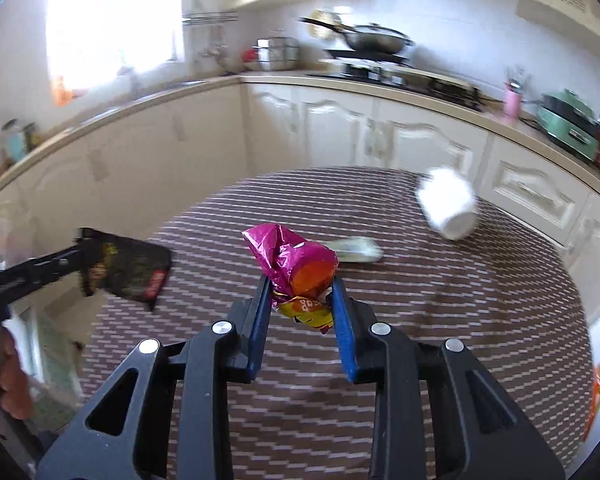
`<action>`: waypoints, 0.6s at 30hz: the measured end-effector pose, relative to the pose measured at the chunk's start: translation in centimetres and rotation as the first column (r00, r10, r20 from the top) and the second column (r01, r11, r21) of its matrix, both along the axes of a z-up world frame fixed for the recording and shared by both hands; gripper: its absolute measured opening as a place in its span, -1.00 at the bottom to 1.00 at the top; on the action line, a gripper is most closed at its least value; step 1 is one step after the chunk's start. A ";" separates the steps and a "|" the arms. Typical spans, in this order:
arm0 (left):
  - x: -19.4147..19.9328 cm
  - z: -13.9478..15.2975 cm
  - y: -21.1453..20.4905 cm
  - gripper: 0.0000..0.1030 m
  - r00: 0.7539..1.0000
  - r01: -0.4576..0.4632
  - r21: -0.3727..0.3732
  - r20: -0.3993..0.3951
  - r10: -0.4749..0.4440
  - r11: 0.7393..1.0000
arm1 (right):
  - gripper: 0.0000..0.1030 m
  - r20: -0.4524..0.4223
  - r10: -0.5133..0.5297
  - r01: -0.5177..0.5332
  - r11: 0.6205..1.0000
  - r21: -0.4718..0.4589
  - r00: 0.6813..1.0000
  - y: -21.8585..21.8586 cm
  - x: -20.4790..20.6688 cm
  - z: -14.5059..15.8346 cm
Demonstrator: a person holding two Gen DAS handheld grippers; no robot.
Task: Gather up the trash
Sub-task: 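Grasp the pink-yellow wrapper with the right gripper while the left lifts the dark wrapper, then carry both wrappers over the blue bin and open both grippers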
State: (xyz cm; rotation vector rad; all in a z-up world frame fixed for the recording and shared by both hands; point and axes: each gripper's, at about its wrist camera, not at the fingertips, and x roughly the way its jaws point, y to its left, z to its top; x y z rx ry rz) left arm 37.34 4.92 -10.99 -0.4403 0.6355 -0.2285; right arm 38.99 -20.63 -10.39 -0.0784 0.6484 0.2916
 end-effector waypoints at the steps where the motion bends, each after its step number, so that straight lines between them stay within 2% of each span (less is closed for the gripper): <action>1: -0.7 0.1 0.9 -0.91 1.000 -0.018 0.001 0.007 0.018 1.000 | -0.46 0.000 0.022 -0.022 1.000 0.002 1.000 1.0 -0.2 0.2; 11: -6.1 -0.6 10.3 -0.91 0.980 -0.198 0.022 0.013 0.198 0.980 | -0.46 -0.041 0.262 -0.261 0.965 0.015 0.964 14.9 -2.6 -1.1; 18: -9.2 -3.8 16.7 -0.91 0.942 -0.329 0.078 -0.042 0.333 0.941 | -0.46 -0.098 0.366 -0.363 0.930 0.049 0.925 22.9 -3.2 -4.0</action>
